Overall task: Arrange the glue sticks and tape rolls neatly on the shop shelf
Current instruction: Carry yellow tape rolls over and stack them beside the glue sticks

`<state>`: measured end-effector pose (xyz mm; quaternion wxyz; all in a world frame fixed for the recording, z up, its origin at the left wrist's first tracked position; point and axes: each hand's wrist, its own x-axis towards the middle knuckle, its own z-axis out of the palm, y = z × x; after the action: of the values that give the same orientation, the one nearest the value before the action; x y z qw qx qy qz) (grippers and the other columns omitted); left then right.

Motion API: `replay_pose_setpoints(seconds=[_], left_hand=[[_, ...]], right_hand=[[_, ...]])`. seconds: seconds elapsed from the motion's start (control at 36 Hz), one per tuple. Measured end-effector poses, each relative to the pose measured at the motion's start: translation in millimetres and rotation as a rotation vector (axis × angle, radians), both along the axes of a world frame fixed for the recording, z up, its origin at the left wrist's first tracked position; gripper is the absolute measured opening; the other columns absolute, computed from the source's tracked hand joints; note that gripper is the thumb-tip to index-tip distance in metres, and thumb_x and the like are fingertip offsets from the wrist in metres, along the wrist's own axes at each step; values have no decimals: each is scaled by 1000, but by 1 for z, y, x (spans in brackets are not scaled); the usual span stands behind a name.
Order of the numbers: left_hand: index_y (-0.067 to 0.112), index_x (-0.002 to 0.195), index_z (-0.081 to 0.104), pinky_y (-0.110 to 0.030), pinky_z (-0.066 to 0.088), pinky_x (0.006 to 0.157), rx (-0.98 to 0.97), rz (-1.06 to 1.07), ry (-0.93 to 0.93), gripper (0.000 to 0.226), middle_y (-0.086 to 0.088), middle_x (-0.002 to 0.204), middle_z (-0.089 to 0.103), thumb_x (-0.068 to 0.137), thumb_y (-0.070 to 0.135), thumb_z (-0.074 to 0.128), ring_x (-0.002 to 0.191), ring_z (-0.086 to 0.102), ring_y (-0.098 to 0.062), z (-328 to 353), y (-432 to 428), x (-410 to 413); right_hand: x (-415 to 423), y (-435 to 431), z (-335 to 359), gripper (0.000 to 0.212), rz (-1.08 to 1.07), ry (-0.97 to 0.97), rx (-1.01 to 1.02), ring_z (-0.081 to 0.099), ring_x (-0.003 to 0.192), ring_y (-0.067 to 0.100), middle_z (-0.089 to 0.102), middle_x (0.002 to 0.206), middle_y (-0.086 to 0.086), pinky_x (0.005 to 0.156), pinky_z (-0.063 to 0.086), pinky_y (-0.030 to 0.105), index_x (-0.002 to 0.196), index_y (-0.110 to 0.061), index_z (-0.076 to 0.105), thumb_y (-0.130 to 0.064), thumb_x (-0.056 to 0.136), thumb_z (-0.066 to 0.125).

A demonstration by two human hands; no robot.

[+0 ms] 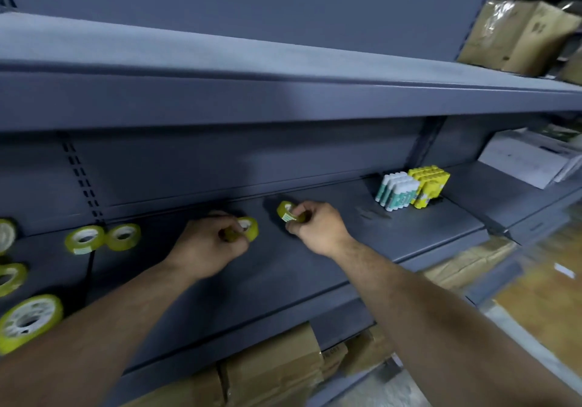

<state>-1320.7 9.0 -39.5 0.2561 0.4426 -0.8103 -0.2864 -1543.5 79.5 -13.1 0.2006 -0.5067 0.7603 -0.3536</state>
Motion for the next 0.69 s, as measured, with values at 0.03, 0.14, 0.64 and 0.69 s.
replay_pose_setpoints(seconds=[0.03, 0.14, 0.64, 0.69], left_hand=[[34, 76, 72, -8, 38, 82, 4, -8, 2, 29, 17, 103, 65, 58, 54, 60, 94, 61, 0, -1, 1, -6], [31, 82, 73, 0, 33, 81, 6, -30, -39, 23, 19, 108, 63, 66, 47, 66, 98, 61, -1, 1, 6, -32], [22, 82, 76, -28, 49, 83, -159, 102, 32, 23, 7, 95, 71, 76, 43, 68, 87, 66, -11, -8, 19, -165], [21, 85, 76, -28, 49, 84, -165, 120, 29, 16, 7, 96, 71, 78, 36, 75, 88, 66, -13, -9, 21, -177]], right_hand=[[-9, 1, -1, 18, -20, 10, 12, 64, 83, 13, 70, 96, -5, 61, 43, 18, 91, -31, 67, -28, 78, 79], [-48, 3, -4, 15, -57, 40, 48, 65, 80, 17, 70, 93, -2, 62, 46, 21, 87, -31, 63, -29, 78, 76], [-206, -49, -32, 22, 113, 416, 216, 67, 82, 30, 66, 84, 6, 55, 39, 25, 86, -18, 66, -26, 85, 46], [-212, -52, -33, 26, 119, 411, 220, 66, 84, 28, 66, 85, 5, 59, 40, 26, 85, -18, 68, -33, 87, 47]])
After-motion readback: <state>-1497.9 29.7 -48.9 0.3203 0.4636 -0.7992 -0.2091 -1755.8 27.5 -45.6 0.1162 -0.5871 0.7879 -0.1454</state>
